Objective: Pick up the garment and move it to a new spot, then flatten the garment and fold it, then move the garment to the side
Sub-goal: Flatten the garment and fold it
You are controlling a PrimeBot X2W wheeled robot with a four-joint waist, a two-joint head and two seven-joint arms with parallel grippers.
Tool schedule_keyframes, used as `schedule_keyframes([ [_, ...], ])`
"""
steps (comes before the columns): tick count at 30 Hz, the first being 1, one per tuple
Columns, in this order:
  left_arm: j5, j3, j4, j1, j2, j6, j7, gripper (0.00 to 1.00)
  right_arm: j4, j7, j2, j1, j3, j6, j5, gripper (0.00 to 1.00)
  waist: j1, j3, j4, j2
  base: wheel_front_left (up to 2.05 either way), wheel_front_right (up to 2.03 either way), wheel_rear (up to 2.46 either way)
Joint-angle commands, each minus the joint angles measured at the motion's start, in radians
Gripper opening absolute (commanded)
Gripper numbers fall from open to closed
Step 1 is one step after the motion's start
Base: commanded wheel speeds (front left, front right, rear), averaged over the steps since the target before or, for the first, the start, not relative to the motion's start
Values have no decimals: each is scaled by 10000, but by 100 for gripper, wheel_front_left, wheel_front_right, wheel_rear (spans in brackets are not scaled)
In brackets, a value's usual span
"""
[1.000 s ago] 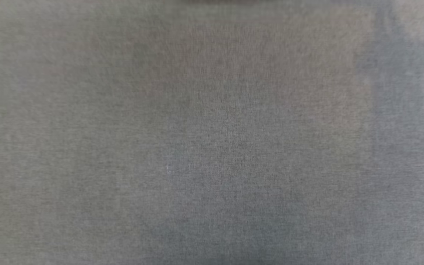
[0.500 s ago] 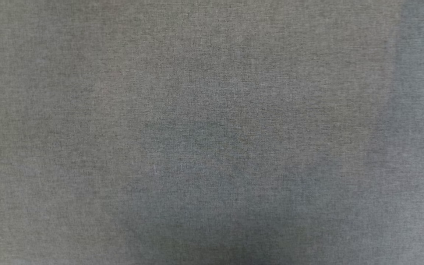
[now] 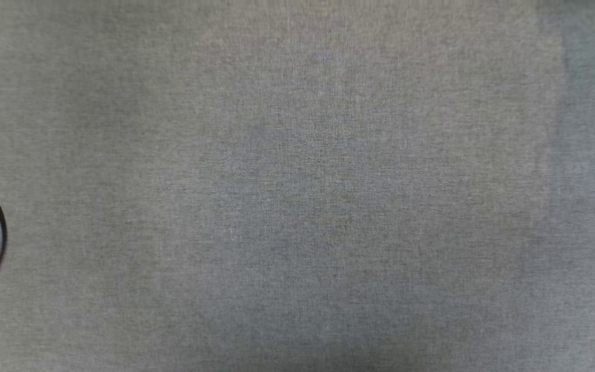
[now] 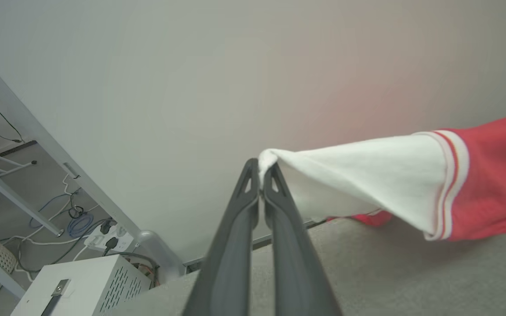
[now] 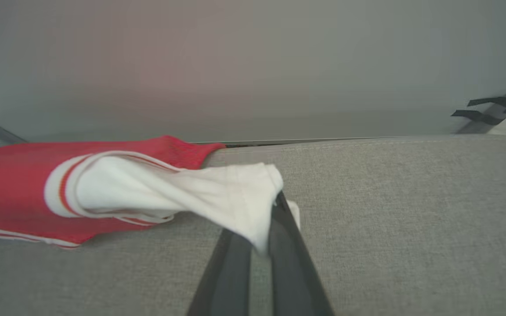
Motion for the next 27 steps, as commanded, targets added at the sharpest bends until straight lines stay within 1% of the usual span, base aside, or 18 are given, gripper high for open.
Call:
schedule_keyframes([
  [1,-205,31,39,600,38,82,-104,0,-75,186,-201,489,119,-9,271,0,-1,-765,86,0,0,0,0],
  [8,-485,-365,-160,2923,286,96,74,0,-716,1280,-871,2559,574,-9,1216,0,-1,-1922,233,0,0,0,0],
  [14,-790,-629,-729,4570,534,184,494,0,-1397,2229,-1366,4095,413,-9,2003,0,-1,-2770,390,0,0,0,0],
  [20,-1041,-924,-1457,5993,807,300,976,0,-2095,3310,-1712,5625,-49,-9,2526,0,-1,-3532,516,0,0,0,0],
  [22,-1298,-1020,-1839,6686,956,323,1278,0,-2527,3889,-1743,6359,-351,-9,2629,0,-1,-3917,559,0,0,0,0],
  [27,-1807,-1038,-2470,7788,1258,473,1730,0,-3252,5010,-1644,7472,-992,-9,2664,0,-1,-4428,560,0,0,0,0],
])
